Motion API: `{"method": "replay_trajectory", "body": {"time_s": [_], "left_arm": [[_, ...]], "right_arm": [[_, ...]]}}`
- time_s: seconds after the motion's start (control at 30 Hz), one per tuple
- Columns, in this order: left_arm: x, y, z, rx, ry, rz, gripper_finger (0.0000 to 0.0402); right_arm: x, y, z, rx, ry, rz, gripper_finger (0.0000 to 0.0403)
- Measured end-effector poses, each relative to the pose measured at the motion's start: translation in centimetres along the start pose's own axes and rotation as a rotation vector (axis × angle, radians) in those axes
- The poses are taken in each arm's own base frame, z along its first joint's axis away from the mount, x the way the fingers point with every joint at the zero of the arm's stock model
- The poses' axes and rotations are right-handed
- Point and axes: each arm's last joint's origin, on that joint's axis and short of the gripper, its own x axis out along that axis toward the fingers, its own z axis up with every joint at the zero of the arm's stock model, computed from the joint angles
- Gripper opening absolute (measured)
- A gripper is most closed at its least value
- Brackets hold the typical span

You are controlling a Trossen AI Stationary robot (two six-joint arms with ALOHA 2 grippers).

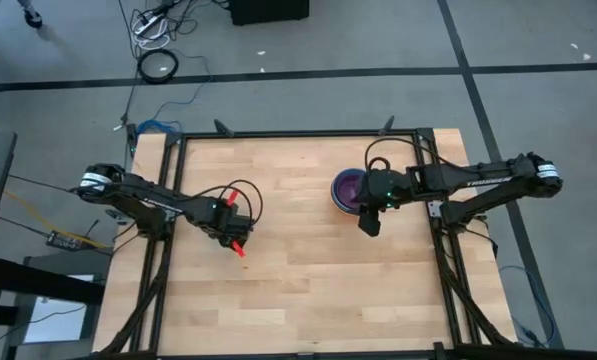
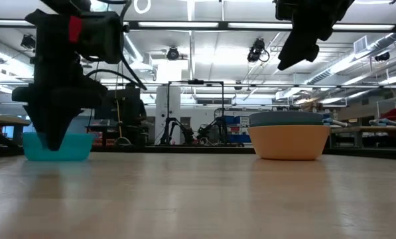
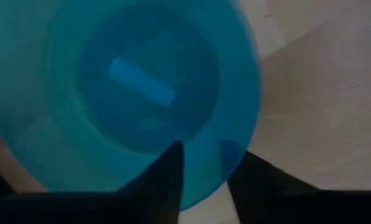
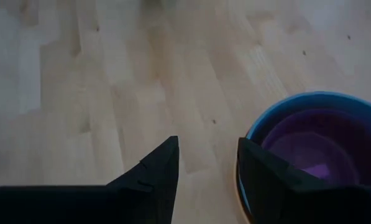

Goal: Nest bowls inside each other
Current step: Stack the blue bowl on the top purple bowl

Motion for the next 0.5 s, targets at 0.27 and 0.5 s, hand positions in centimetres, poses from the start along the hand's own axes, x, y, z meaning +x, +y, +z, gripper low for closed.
{"method": "replay_trajectory", "body": {"time_s": [0.27, 0.5], "left_arm": [[-4.8, -3.7, 3.4, 0.157, -0.323, -0.218, 0.0007], [-13.0, -6.5, 10.0, 0.305, -0.771, -0.509, 0.0004]], "right_arm": [[-0.3, -0.1, 0.0, -0.022, -0.015, -0.04, 0.0151], [-4.9, 0.2, -1.0, -0.049, -0.175, -0.124, 0.014]]}}
